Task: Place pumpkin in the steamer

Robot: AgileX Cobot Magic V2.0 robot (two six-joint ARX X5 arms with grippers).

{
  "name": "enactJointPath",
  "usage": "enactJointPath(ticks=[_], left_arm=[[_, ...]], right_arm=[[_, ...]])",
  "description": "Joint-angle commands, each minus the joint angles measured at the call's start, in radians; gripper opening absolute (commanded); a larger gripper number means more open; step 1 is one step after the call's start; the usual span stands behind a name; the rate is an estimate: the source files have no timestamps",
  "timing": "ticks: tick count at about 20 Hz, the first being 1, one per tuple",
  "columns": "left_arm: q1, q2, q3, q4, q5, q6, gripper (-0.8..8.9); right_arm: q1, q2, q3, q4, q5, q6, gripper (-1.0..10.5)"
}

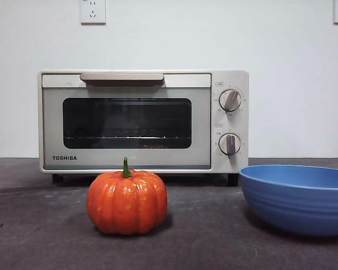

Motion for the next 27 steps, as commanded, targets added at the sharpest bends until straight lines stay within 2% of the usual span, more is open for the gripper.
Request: enactJointPath(ticks=[1,4,9,10,12,15,19,21,27], left_arm=[[-0.004,0.005,0.019,0.004,0.005,0.015,4.35],[-0.004,0.005,0.019,0.004,0.005,0.014,4.42],[-0.004,0.005,0.019,0.004,0.005,0.014,4.29],[-0.004,0.005,0.019,0.004,0.005,0.015,3.69],[-0.004,0.005,0.019,0.005,0.005,0.015,1.68],[-0.004,0.005,0.019,0.006,0.005,0.015,0.12],[-0.004,0.005,0.019,0.006,0.005,0.015,0.14],[-0.004,0.005,0.019,0.007,0.005,0.015,0.14],[-0.004,0.005,0.019,0.005,0.005,0.015,0.14]], right_arm=[[0.005,0.006,0.018,0.005,-0.002,0.010,4.5],[0.015,0.007,0.018,0.006,-0.002,0.011,5.0],[0.120,0.054,0.028,0.062,-0.003,0.041,5.0],[0.151,0.077,0.039,0.076,-0.003,0.047,5.0],[0.224,0.142,0.076,0.106,-0.002,0.052,5.0],[0.343,0.268,0.150,0.141,0.014,0.050,5.0],[0.472,0.448,0.242,0.175,0.035,0.033,5.0],[0.521,0.525,0.278,0.182,0.075,0.024,5.4],[0.615,0.717,0.309,0.223,0.162,0.005,5.6]])
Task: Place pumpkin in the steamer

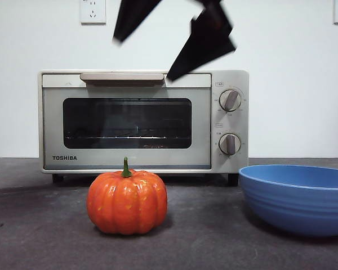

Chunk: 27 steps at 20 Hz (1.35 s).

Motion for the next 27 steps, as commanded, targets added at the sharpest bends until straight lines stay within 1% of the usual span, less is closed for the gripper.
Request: enactJointPath(ticks=[1,2,6,9,13,23,24,27], left_arm=[[-0.004,0.005,0.019,0.004,0.005,0.014,0.14],[-0.004,0.005,0.019,0.004,0.005,0.014,0.14],[-0.004,0.005,0.019,0.004,0.005,0.011,0.14],[-0.004,0.005,0.019,0.004,0.005,0.007,0.14],[-0.004,0.005,0.019,0.003,0.005,0.007,0.14],[-0.004,0.005,0.019,0.004,0.005,0.008,0.14],[-0.004,0.005,0.019,0.004,0.005,0.008,0.14],[-0.004,0.005,0.019,0.004,0.005,0.008,0.14]], right_arm=[[0.036,0.077,0.018,0.026,0.019,-0.010,5.6],[0.047,0.104,0.018,0.038,0.025,-0.010,5.6],[0.081,0.205,0.018,0.100,0.091,-0.003,5.6],[0.088,0.272,0.018,0.142,0.147,0.003,5.9],[0.088,0.336,0.018,0.184,0.166,0.023,5.9],[0.096,0.442,0.017,0.165,0.166,0.039,6.0],[0.099,0.442,0.017,0.162,0.167,0.040,5.8],[0.100,0.441,0.017,0.153,0.169,0.053,4.3]])
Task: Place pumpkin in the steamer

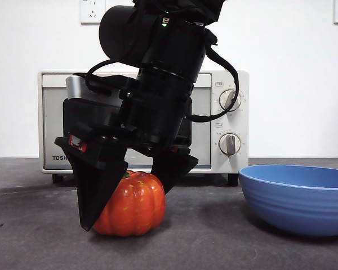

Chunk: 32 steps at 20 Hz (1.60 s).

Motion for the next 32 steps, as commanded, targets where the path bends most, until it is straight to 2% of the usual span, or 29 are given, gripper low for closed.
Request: enactJointPath(ticks=[1,4,9,12,14,21,28,32], left_arm=[[-0.004,0.005,0.019,0.005,0.005,0.009,0.14],[-0.004,0.005,0.019,0.005,0.005,0.009,0.14],[-0.004,0.005,0.019,0.005,0.005,0.009,0.14],[-0.004,0.005,0.019,0.005,0.005,0.009,0.14],[-0.004,0.005,0.019,0.005,0.005,0.009,0.14],[-0.004,0.005,0.019,0.006,0.005,0.010,0.14],[-0.004,0.005,0.019,0.005,0.005,0.010,0.14],[-0.004,0.005,0.019,0.005,0.005,0.009,0.14]], right_arm=[[0.011,0.017,0.018,-0.005,0.003,0.019,4.1],[0.011,-0.025,0.019,-0.024,0.020,0.019,4.0],[0.000,-0.229,0.020,-0.109,0.084,0.019,4.0],[-0.056,-0.354,0.016,-0.235,0.097,0.019,4.0],[-0.109,-0.423,-0.014,-0.263,0.103,0.019,4.0],[-0.278,-0.576,-0.280,-0.185,0.095,0.019,4.0],[-0.317,-0.570,-0.462,-0.016,0.096,0.026,4.0],[-0.332,-0.542,-0.492,0.005,0.097,0.031,4.3]])
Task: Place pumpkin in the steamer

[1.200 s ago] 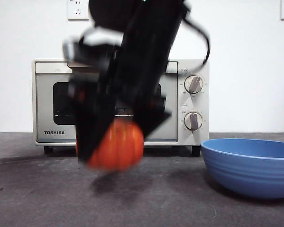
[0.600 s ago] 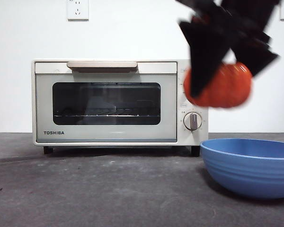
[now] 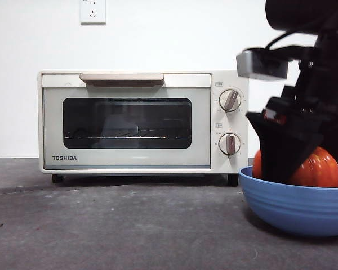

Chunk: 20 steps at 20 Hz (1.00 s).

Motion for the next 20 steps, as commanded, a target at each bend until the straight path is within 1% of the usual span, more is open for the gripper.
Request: enactJointPath(ticks=[1,4,7,12,15,17,20], left_arm=[[-0.004,0.005,0.019,0.004,0.005,0.009,0.14],[-0.004,0.005,0.019,0.004,0.005,0.010,0.14],[-0.004,0.005,0.019,0.004,0.005,0.009,0.14],[-0.004,0.005,0.019,0.005,0.005,0.009,0.14],[-0.005,0.006,0.019,0.013,0.005,0.009,0.14],[-0.012,0.009,0.019,0.040,0.005,-0.001,0.14],[-0.034,0.040,0.019,0.158,0.005,-0.056,0.14]], right_arm=[[0.002,0.031,0.003,0.007,0.002,0.011,4.4],[-0.001,0.051,0.003,0.006,0.002,0.012,4.6],[-0.002,0.066,0.003,0.005,0.002,0.015,5.2],[-0.002,0.063,0.013,-0.002,0.005,0.014,5.5],[-0.002,0.032,0.065,-0.045,0.006,0.014,5.5],[-0.002,-0.003,0.117,-0.084,0.009,0.014,5.5],[-0.002,-0.059,0.184,-0.132,0.013,0.027,5.5]])
